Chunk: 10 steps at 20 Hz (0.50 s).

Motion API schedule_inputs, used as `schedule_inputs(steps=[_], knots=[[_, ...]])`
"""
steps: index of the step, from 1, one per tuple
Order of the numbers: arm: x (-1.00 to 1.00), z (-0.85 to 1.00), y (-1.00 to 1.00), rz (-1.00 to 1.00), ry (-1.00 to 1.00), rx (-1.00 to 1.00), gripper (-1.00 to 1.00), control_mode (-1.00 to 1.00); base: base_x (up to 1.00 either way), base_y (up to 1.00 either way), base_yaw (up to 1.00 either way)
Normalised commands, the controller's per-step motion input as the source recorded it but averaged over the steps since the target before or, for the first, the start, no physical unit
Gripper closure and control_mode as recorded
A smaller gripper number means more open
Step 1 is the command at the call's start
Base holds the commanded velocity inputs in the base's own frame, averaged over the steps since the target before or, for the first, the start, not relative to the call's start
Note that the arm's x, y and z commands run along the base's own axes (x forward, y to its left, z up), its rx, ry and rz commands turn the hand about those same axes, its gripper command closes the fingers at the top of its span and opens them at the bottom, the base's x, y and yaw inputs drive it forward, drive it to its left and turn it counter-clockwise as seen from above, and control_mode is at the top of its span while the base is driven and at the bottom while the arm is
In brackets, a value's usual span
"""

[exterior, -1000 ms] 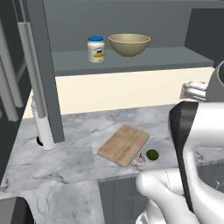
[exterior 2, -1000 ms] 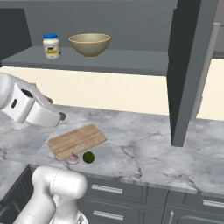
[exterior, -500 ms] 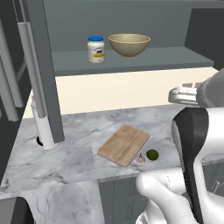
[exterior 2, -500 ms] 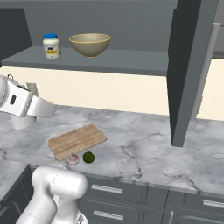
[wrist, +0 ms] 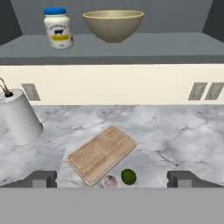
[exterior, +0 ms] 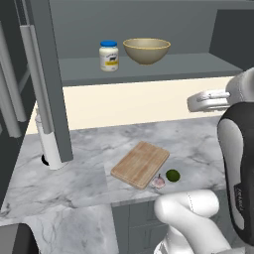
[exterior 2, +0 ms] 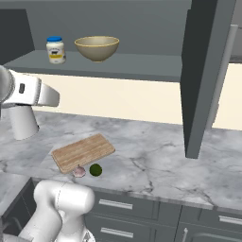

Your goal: Open the cabinet. Place the bowl and condiment on the counter. Then place the lime and garlic on the cutting board.

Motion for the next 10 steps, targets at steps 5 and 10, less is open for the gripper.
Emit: schedule_inputs(steps=[5, 10], knots=[[0.28, 0.14, 0.20, 0.23, -0.16, 0.00, -1.00, -1.00, 0.00, 0.00, 0.00], [0.41, 0.09, 0.43, 0.14, -0.19, 0.00, -1.00, -1.00, 0.00, 0.00, 0.00]])
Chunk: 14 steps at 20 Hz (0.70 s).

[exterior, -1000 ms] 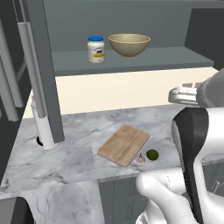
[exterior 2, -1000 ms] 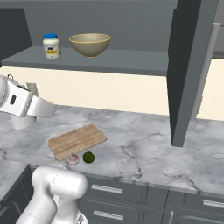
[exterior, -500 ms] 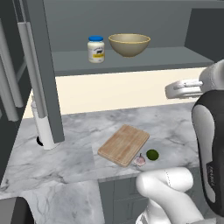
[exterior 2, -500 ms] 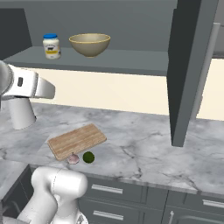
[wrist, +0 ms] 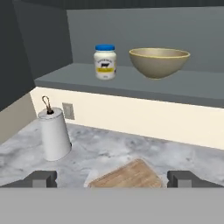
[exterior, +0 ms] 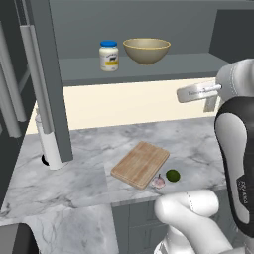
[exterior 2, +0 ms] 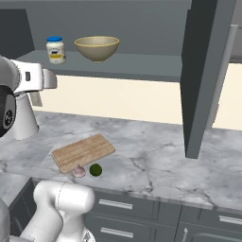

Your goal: Open the cabinet. Place the bowl and condiment on the counter. Then place the lime and garlic on the cutting board.

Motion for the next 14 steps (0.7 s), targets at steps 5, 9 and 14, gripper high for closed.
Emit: schedule_inputs(steps=[5, 9, 14], knots=[[0.39, 0.17, 0.37, 0.02, -0.12, 0.00, -1.00, -1.00, 0.00, 0.00, 0.00], [0.34, 0.28, 0.24, 0.00, -0.01, 0.00, -1.00, -1.00, 0.00, 0.00, 0.00], [0.36, 0.26, 0.12, 0.00, 0.00, 0.00, -1.00, -1.00, 0.00, 0.00, 0.00]])
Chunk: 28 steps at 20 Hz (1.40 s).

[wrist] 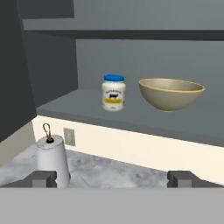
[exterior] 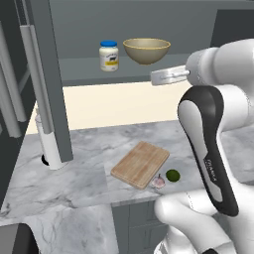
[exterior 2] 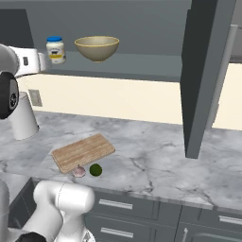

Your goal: Open the cabinet. Place the bowl and condiment on the counter. Then place the lime and garlic on the cutting board.

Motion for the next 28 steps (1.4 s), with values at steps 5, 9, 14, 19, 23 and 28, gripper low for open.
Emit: schedule_inputs(steps=[5, 9, 14, 19, 23, 28], knots=[[0.42, 0.04, 0.06, 0.02, -0.01, 0.00, -1.00, -1.00, 0.00, 0.00, 0.00], [0.37, 0.13, 0.11, 0.02, -0.01, 0.00, -1.00, -1.00, 0.00, 0.00, 0.00], [0.39, 0.12, 0.18, 0.03, 0.00, 0.02, -1.00, -1.00, 0.00, 0.00, 0.00], [0.36, 0.10, 0.14, 0.01, 0.00, 0.01, -1.00, -1.00, 0.00, 0.00, 0.00], [0.41, 0.06, 0.15, 0.00, 0.00, 0.00, -1.00, -1.00, 0.00, 0.00, 0.00], [0.46, 0.02, 0.13, 0.00, 0.01, 0.00, -1.00, -1.00, 0.00, 0.00, 0.00]])
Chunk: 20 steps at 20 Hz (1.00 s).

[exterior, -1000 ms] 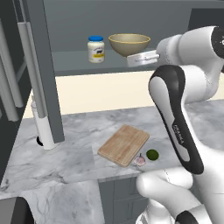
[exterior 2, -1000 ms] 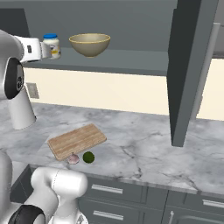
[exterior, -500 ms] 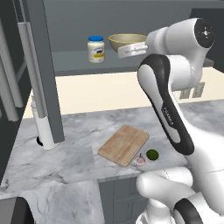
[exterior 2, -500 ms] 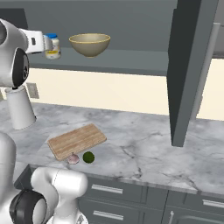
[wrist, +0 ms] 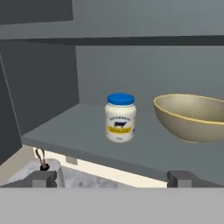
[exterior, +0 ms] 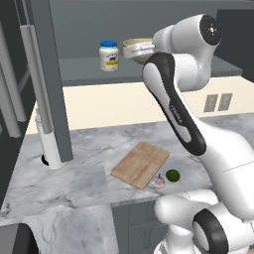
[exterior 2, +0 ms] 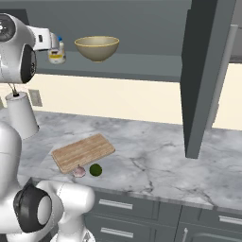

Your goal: Open the cabinet. Place the bowl and condiment on the counter. Then place the lime and garlic on the cutting board.

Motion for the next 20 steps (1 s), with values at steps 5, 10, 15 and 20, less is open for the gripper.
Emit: schedule_inputs(steps=[5, 10, 15, 20], knots=[[0.46, 0.01, 0.09, 0.00, 0.03, 0.00, -1.00, -1.00, 0.00, 0.00, 0.00], [0.43, 0.00, 0.18, 0.00, 0.06, 0.00, -1.00, -1.00, 0.00, 0.00, 0.00], [0.41, 0.00, 0.16, 0.00, 0.05, 0.00, -1.00, -1.00, 0.00, 0.00, 0.00], [0.31, 0.00, 0.03, 0.00, 0.05, 0.00, -1.00, -1.00, 0.00, 0.00, 0.00]])
